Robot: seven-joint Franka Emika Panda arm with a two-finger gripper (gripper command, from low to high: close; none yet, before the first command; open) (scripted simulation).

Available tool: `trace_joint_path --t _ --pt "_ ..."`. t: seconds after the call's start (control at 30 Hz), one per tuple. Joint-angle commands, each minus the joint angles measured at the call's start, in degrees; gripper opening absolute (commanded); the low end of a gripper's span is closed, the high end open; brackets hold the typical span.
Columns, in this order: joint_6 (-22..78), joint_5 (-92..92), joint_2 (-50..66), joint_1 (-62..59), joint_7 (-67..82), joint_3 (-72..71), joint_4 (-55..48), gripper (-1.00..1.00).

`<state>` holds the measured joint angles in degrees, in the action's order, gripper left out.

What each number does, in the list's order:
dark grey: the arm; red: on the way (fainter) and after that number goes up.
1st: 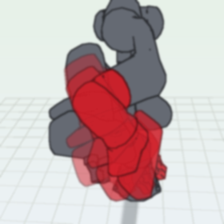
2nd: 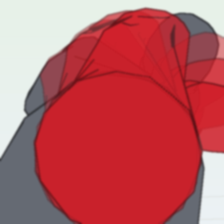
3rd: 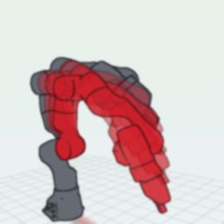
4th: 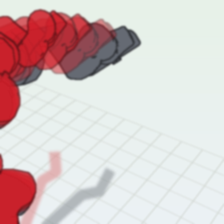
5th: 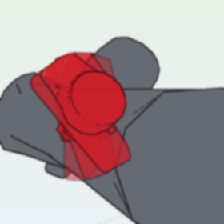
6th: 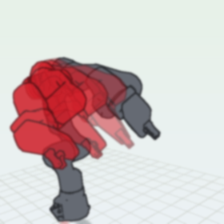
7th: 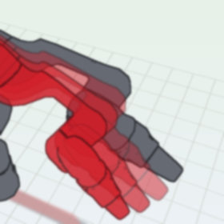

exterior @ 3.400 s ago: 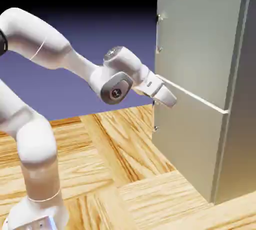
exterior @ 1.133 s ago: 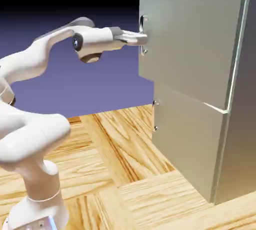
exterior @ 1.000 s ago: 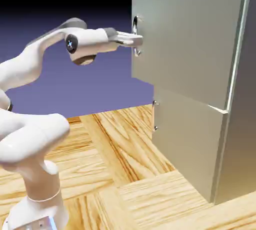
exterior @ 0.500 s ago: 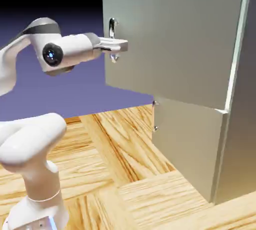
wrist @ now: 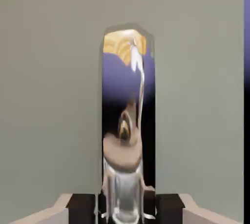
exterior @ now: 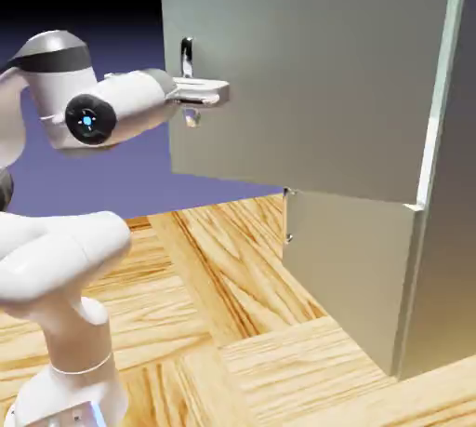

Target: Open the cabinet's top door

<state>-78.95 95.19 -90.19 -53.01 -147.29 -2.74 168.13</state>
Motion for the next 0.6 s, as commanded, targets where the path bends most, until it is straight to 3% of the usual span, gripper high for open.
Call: trace_joint_path --t 0.0,0.57 --pt "1.6 -2.1 1.9 0.1 1.3 2.1 -0.5 -1.00" --pt "22.9 -31.5 37.1 12.3 21.3 29.5 -20.2 -1.00"
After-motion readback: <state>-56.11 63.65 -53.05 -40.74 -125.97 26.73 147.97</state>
